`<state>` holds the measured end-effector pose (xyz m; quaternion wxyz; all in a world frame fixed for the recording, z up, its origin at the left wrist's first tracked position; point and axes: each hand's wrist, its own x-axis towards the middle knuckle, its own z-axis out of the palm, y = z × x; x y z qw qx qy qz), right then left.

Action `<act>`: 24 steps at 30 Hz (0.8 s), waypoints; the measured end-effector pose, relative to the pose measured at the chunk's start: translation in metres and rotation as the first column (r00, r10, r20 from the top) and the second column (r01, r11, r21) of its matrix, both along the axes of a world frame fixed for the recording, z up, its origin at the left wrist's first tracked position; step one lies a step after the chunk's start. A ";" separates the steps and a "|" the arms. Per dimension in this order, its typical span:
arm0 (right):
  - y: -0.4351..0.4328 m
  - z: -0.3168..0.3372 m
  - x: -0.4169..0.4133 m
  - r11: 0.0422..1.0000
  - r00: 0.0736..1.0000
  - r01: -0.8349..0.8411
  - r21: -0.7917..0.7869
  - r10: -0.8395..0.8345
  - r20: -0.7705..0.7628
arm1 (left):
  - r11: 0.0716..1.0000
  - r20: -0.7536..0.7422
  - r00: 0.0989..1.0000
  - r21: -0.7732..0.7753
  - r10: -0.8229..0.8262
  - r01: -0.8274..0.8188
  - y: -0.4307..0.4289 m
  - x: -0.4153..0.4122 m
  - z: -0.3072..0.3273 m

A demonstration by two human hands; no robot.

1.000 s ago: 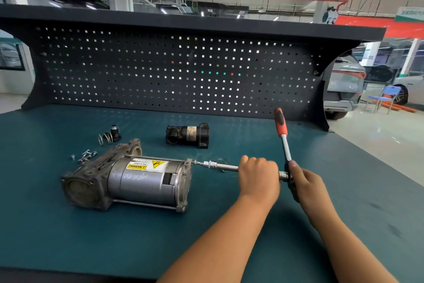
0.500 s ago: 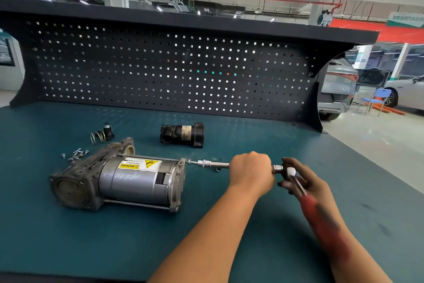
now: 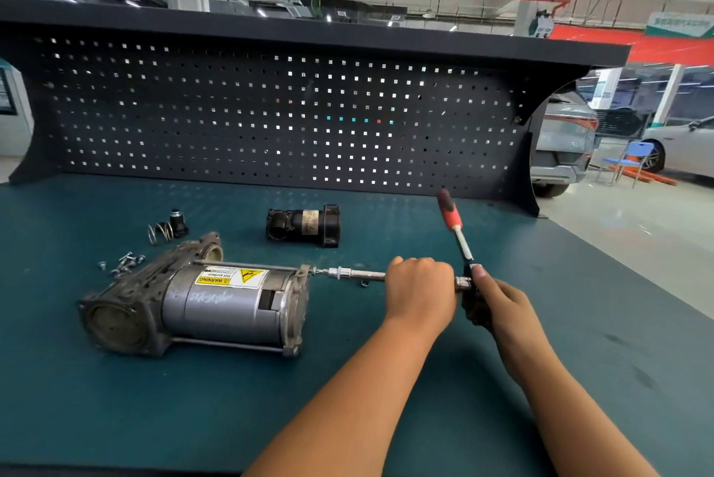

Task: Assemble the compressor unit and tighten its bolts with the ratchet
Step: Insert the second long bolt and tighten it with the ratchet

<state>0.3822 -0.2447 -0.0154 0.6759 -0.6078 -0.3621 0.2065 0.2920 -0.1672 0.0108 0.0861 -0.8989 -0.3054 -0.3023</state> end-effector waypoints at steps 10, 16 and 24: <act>-0.015 0.002 -0.008 0.961 0.951 0.014 0.277 -0.099 0.294 | 0.998 -0.025 1.000 -0.058 -0.007 0.006 -0.002 -0.003 0.004; -0.012 -0.003 -0.010 0.945 0.905 0.116 0.305 -0.227 0.359 | 0.998 0.013 1.000 -0.057 -0.025 0.026 -0.002 -0.003 0.004; 0.027 0.029 0.000 0.980 0.962 0.200 -0.027 -0.201 -0.186 | 0.998 0.022 0.998 0.025 0.064 -0.065 -0.013 -0.006 -0.002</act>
